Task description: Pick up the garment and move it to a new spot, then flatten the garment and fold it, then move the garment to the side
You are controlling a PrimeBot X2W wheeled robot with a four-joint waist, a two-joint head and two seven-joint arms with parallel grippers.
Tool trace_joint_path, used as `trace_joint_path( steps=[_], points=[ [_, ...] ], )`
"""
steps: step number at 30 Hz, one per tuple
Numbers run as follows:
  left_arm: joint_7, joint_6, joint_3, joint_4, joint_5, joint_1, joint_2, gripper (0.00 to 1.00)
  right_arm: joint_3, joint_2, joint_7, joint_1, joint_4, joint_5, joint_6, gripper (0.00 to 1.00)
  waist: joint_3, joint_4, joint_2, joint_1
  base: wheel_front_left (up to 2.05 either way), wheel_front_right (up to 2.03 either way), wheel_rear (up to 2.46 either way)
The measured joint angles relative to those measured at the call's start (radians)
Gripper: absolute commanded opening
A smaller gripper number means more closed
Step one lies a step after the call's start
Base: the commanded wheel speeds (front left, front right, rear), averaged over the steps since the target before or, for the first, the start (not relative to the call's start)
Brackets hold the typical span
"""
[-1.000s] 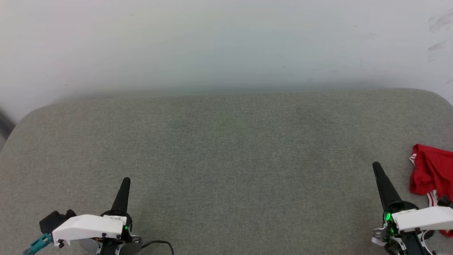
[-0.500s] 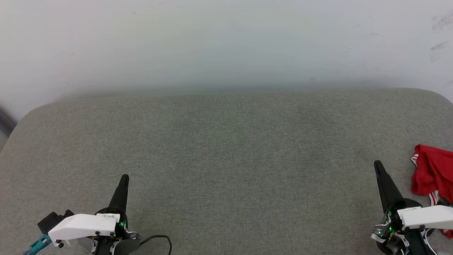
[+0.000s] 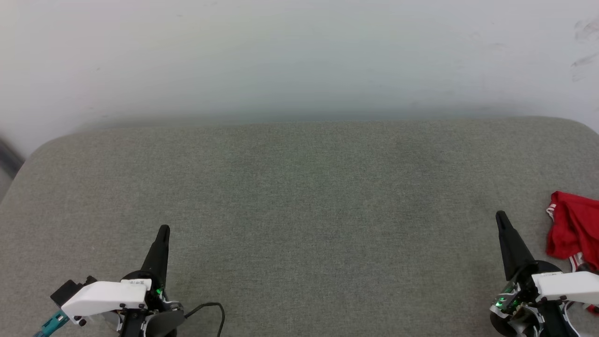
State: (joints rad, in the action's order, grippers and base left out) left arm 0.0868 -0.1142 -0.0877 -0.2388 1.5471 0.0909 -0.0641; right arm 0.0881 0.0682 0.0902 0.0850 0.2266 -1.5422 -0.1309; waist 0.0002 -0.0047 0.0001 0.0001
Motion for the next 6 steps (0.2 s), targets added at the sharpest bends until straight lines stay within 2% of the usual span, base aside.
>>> trace_joint_path(
  steps=[6],
  points=[
    [0.012, -0.008, -0.012, -0.003, 0.035, 0.004, 0.004, 0.0, 0.004, -0.002, 0.006, 0.012, 0.008, -0.041, 0.0, 0.0, 0.001, 0.002, 0.0, 0.0, 0.0, 0.0, 0.0]
  ],
)
